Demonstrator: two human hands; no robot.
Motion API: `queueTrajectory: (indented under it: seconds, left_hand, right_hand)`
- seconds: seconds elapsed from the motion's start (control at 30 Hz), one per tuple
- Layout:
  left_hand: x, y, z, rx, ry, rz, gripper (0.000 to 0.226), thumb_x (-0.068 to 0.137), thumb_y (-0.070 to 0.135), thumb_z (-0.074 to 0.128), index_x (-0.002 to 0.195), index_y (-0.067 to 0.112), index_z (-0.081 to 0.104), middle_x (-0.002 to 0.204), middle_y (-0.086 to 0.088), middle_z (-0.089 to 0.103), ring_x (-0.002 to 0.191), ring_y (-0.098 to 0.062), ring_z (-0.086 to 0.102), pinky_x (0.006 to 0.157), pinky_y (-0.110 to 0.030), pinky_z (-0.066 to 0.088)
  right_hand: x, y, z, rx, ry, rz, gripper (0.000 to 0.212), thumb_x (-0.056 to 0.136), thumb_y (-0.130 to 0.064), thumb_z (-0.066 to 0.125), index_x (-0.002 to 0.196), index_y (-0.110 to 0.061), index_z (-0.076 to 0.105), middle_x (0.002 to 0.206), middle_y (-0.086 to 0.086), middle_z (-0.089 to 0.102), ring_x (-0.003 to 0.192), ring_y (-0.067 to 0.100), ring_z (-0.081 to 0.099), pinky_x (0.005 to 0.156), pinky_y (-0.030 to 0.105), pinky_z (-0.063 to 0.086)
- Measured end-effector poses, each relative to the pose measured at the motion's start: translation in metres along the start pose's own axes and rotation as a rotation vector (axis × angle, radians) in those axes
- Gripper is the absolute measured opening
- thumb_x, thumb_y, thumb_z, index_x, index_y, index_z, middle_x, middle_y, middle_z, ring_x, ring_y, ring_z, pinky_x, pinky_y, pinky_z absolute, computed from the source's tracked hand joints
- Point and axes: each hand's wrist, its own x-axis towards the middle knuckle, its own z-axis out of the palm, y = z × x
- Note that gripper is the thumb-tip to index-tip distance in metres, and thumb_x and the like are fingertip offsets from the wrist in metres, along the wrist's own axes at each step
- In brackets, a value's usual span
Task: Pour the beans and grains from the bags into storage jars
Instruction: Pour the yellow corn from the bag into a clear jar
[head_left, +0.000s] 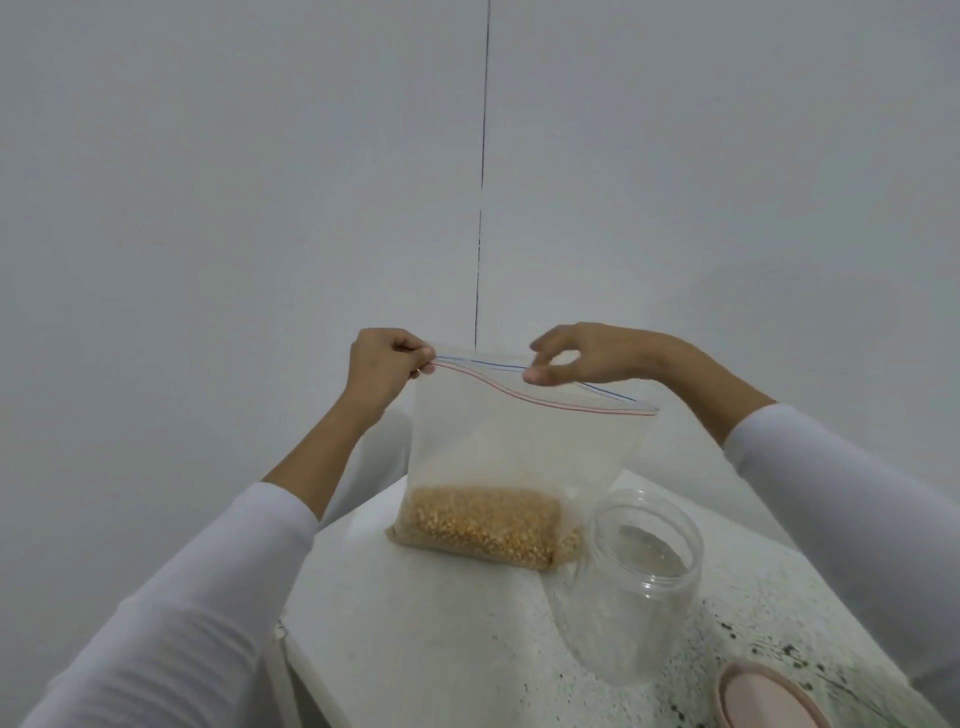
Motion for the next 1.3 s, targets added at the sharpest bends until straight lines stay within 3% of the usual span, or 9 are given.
queueTrajectory:
  seconds: [0.2, 0.47, 0.57, 0.67, 0.83, 0.97, 1.07, 1.13, 1.3]
  left_hand:
    - [-0.003, 0.007, 0.01, 0.031, -0.024, 0.047, 0.016, 0.083, 0.003, 0.067, 0.07, 0.011, 0.069, 0.06, -0.002, 0.066, 0.052, -0.001, 0.051, 0.056, -0.013, 0.04]
    - [0.002, -0.003, 0.012, -0.025, 0.029, 0.052, 0.016, 0.083, 0.005, 0.068, 0.07, 0.014, 0.07, 0.056, 0.006, 0.065, 0.058, -0.002, 0.056, 0.066, -0.018, 0.044]
    - [0.004, -0.001, 0.012, -0.048, 0.044, 0.054, 0.014, 0.085, 0.006, 0.067, 0.073, 0.014, 0.07, 0.059, 0.004, 0.066, 0.061, -0.006, 0.057, 0.068, -0.019, 0.044]
    - [0.008, 0.002, 0.007, -0.072, 0.054, 0.078, 0.011, 0.088, 0.01, 0.065, 0.078, 0.014, 0.069, 0.07, 0.001, 0.067, 0.069, -0.011, 0.058, 0.071, -0.021, 0.048]
    - [0.009, -0.025, -0.011, -0.105, 0.098, 0.008, 0.03, 0.089, 0.029, 0.065, 0.114, 0.012, 0.063, 0.108, 0.004, 0.063, 0.092, -0.004, 0.057, 0.077, -0.009, 0.044]
    - [-0.005, -0.071, -0.009, -0.267, 0.063, -0.211, 0.064, 0.089, 0.05, 0.056, 0.14, 0.014, 0.04, 0.142, -0.003, 0.044, 0.129, -0.018, 0.043, 0.107, -0.038, 0.035]
    - [-0.015, -0.086, 0.01, -0.636, -0.185, -0.287, 0.105, 0.061, 0.081, 0.062, 0.143, 0.021, 0.035, 0.143, 0.002, 0.045, 0.133, -0.017, 0.04, 0.104, -0.042, 0.032]
    - [-0.019, -0.081, 0.024, -0.856, -0.303, -0.315, 0.105, 0.058, 0.078, 0.064, 0.142, 0.021, 0.038, 0.143, -0.003, 0.046, 0.13, -0.023, 0.044, 0.108, -0.046, 0.032]
    - [-0.02, -0.049, 0.042, -1.238, -0.151, -0.451, 0.106, 0.039, 0.056, 0.088, 0.127, 0.009, 0.055, 0.133, -0.018, 0.056, 0.124, -0.037, 0.05, 0.109, -0.059, 0.031]
  right_hand:
    - [0.048, -0.039, 0.019, -0.117, -0.074, 0.001, 0.053, 0.084, -0.059, 0.058, 0.106, -0.012, 0.067, 0.132, 0.006, 0.053, 0.124, 0.023, 0.048, 0.103, 0.039, 0.038]
    - [0.063, -0.042, 0.032, -0.045, -0.068, 0.031, 0.026, 0.088, -0.032, 0.065, 0.092, -0.008, 0.074, 0.066, -0.006, 0.061, 0.075, 0.013, 0.055, 0.062, 0.02, 0.037]
    - [0.064, -0.044, 0.032, 0.008, 0.018, 0.039, 0.021, 0.086, -0.024, 0.068, 0.09, -0.005, 0.075, 0.044, -0.016, 0.058, 0.068, 0.009, 0.058, 0.06, 0.016, 0.038]
    - [0.067, -0.048, 0.025, 0.013, 0.107, 0.049, 0.017, 0.084, -0.022, 0.069, 0.081, -0.007, 0.076, 0.059, -0.008, 0.065, 0.067, 0.009, 0.06, 0.076, 0.027, 0.047]
    - [0.06, -0.051, -0.012, 0.094, 0.335, 0.069, 0.017, 0.085, -0.02, 0.07, 0.078, -0.007, 0.077, 0.057, -0.004, 0.062, 0.066, 0.008, 0.057, 0.061, 0.019, 0.042]
    - [0.05, -0.059, -0.044, 0.223, 0.479, 0.019, 0.016, 0.085, -0.017, 0.069, 0.074, -0.008, 0.075, 0.064, 0.004, 0.067, 0.056, 0.004, 0.053, 0.043, 0.004, 0.032]
    - [0.049, -0.072, -0.062, 0.289, 0.568, -0.02, 0.017, 0.086, -0.017, 0.069, 0.074, -0.006, 0.074, 0.063, 0.001, 0.067, 0.054, 0.002, 0.053, 0.044, 0.003, 0.033]
    - [0.049, -0.079, -0.07, 0.33, 0.587, -0.05, 0.017, 0.086, -0.015, 0.068, 0.076, -0.003, 0.074, 0.056, -0.007, 0.066, 0.052, 0.001, 0.053, 0.05, 0.004, 0.036]
    - [0.046, -0.091, -0.076, 0.08, 0.562, -0.1, 0.03, 0.095, -0.023, 0.055, 0.077, -0.005, 0.069, 0.08, 0.005, 0.068, 0.065, 0.015, 0.056, 0.066, 0.027, 0.044]
